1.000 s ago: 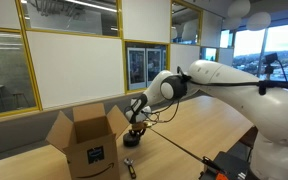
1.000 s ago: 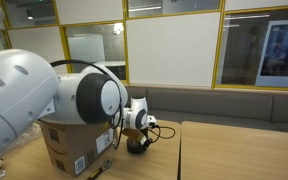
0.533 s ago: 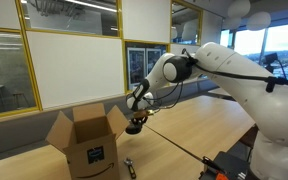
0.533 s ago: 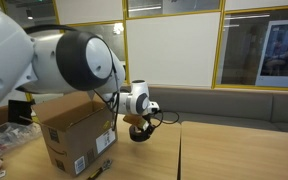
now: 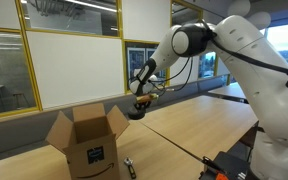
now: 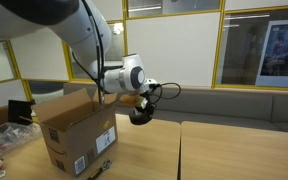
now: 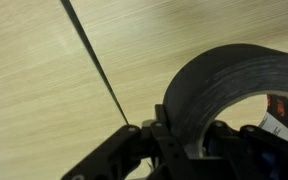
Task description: Put the green ball, masking tape and pliers inside the brown box
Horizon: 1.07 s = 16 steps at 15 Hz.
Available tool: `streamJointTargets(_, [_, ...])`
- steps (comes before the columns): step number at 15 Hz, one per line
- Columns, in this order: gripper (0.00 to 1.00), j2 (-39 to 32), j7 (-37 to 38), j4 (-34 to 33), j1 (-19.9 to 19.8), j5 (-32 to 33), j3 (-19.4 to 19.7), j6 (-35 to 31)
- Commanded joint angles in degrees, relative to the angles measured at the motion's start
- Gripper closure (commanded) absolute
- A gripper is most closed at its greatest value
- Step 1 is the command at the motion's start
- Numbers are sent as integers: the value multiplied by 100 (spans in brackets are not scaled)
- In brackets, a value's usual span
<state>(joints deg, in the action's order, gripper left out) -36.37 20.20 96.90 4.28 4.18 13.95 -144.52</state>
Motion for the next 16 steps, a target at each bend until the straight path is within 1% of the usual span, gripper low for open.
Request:
streamJointTargets(1, [80,1228,531,987,442,664,297,-110])
streamJointTargets(3, [80,1696,911,1213,663,1178,407,-51])
streamJointTargets(5, [80,2177,1271,1413,802,1690,383,14])
streamJointTargets(7, [80,2658,1612,1590,866,2100,206,118])
streamJointTargets(9, [80,3033,1836,1701,828,2329,-90,227])
streamJointTargets(10, [80,3137,1917,1727,798,2360,-277,241])
streamJointTargets(13, [80,3370,1930,1789,700,2139,-831,192])
streamJointTargets(16, [80,3355,1847,1802,684,1816,-1274,52])
